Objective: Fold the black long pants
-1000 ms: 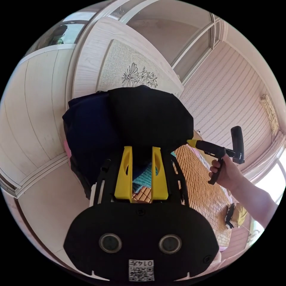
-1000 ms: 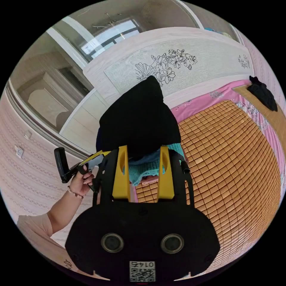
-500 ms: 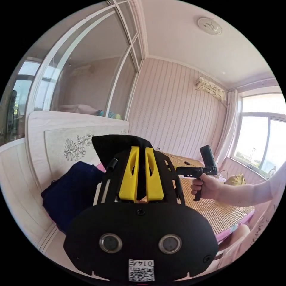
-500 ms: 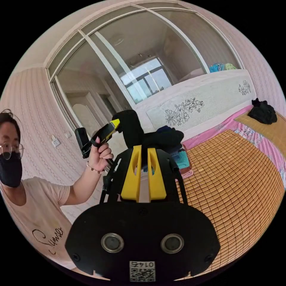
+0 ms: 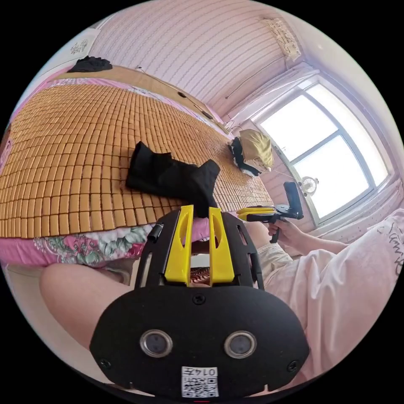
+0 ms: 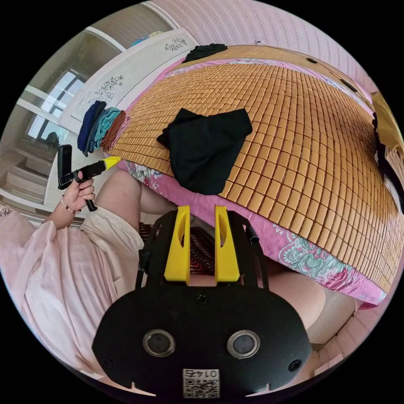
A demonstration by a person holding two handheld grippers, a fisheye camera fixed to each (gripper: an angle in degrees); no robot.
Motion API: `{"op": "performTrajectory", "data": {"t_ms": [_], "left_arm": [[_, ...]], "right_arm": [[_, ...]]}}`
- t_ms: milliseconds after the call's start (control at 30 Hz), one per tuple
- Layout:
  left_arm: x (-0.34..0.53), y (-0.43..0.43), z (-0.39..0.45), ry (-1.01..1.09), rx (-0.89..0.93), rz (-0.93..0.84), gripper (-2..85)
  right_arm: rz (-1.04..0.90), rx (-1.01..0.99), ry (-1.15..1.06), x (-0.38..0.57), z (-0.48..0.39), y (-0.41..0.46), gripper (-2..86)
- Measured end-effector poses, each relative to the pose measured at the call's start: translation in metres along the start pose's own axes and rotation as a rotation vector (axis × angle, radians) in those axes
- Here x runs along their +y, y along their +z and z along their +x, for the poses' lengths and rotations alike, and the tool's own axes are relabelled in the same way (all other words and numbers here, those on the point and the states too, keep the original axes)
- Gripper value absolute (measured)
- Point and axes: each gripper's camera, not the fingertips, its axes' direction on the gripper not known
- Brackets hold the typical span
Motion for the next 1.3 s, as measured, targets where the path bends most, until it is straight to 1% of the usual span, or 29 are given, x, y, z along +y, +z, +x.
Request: {"op": "performTrajectory", "data": {"t_ms": [67, 133, 200, 300, 400, 467, 533, 567, 600, 633, 667, 733, 800, 833, 900, 967, 1000, 1133, 1200, 1233, 1267, 1300], "left_arm": [[-0.003, -0.014, -0.014, -0.058, -0.112, 0.009, 6.4], [-0.013, -0.019, -0.019, -0.07, -0.197, 0.006, 6.5], [-0.029, -0.017, -0.022, -0.075, -0.226, -0.008, 6.6], [-0.059, -0.002, -0.024, -0.071, -0.25, -0.042, 7.2], [-0.085, 0.011, -0.023, -0.078, -0.227, -0.062, 7.5], [-0.098, 0.017, -0.014, -0.052, -0.249, -0.07, 7.6], [-0.105, 0.021, -0.009, -0.021, -0.282, -0.091, 7.7], [-0.109, 0.024, -0.007, -0.013, -0.298, -0.108, 7.8], [-0.111, 0.025, -0.007, -0.013, -0.302, -0.115, 7.8], [-0.116, 0.027, -0.008, -0.015, -0.305, -0.125, 7.8], [-0.121, 0.029, -0.01, -0.019, -0.307, -0.129, 7.8], [-0.129, 0.032, -0.013, -0.024, -0.306, -0.135, 7.8], [-0.138, 0.037, -0.015, -0.018, -0.3, -0.148, 7.8], [-0.145, 0.041, -0.015, -0.005, -0.301, -0.16, 7.8], [-0.156, 0.047, -0.016, 0.012, -0.31, -0.173, 7.9], [-0.174, 0.056, -0.018, 0.02, -0.302, -0.17, 8.1], [-0.179, 0.059, -0.018, 0.02, -0.298, -0.167, 8.2], [-0.222, 0.092, -0.022, 0.01, -0.304, -0.181, 9.2], [-0.238, 0.112, -0.024, 0.003, -0.343, -0.222, 9.8], [-0.245, 0.129, -0.027, -0.018, -0.352, -0.292, 10.0], [-0.248, 0.144, -0.028, -0.033, -0.374, -0.357, 8.4], [-0.249, 0.143, -0.025, -0.011, -0.412, -0.342, 7.6]], "right_arm": [[0.03, 0.098, -0.086, -0.011, -0.018, 0.001, 10.1], [0.075, 0.145, -0.166, -0.027, -0.036, 0.002, 11.0], [0.116, 0.164, -0.248, -0.045, -0.056, 0.007, 12.9], [0.118, 0.163, -0.36, -0.085, -0.085, 0.028, 15.5], [0.024, 0.178, -0.404, -0.127, -0.1, 0.068, 15.9], [-0.097, 0.16, -0.376, -0.152, -0.1, 0.104, 15.9], [-0.181, 0.152, -0.36, -0.162, -0.097, 0.128, 15.1], [-0.23, 0.184, -0.359, -0.162, -0.095, 0.144, 13.7], [-0.221, 0.2, -0.375, -0.159, -0.096, 0.146, 12.8], [-0.184, 0.245, -0.39, -0.153, -0.096, 0.147, 11.0], [-0.175, 0.246, -0.392, -0.147, -0.092, 0.149, 8.9], [-0.144, 0.174, -0.372, -0.135, -0.08, 0.14, 6.0], [-0.089, 0.057, -0.303, -0.122, -0.062, 0.12, 4.5], [-0.028, 0.0, -0.271, -0.109, -0.05, 0.101, 4.0], [0.073, -0.023, -0.244, -0.081, -0.032, 0.071, 3.5], [0.193, -0.064, -0.181, -0.034, 0.0, 0.031, 3.1], [0.223, -0.069, -0.155, -0.02, 0.009, 0.022, 3.0], [0.39, -0.013, 0.065, 0.076, 0.074, -0.036, 2.5], [0.474, 0.034, 0.154, 0.116, 0.096, -0.059, 2.4], [0.525, 0.073, 0.194, 0.138, 0.108, -0.072, 2.4], [0.562, 0.117, 0.231, 0.158, 0.121, -0.083, 2.4], [0.573, 0.137, 0.25, 0.165, 0.127, -0.088, 2.4]]}}
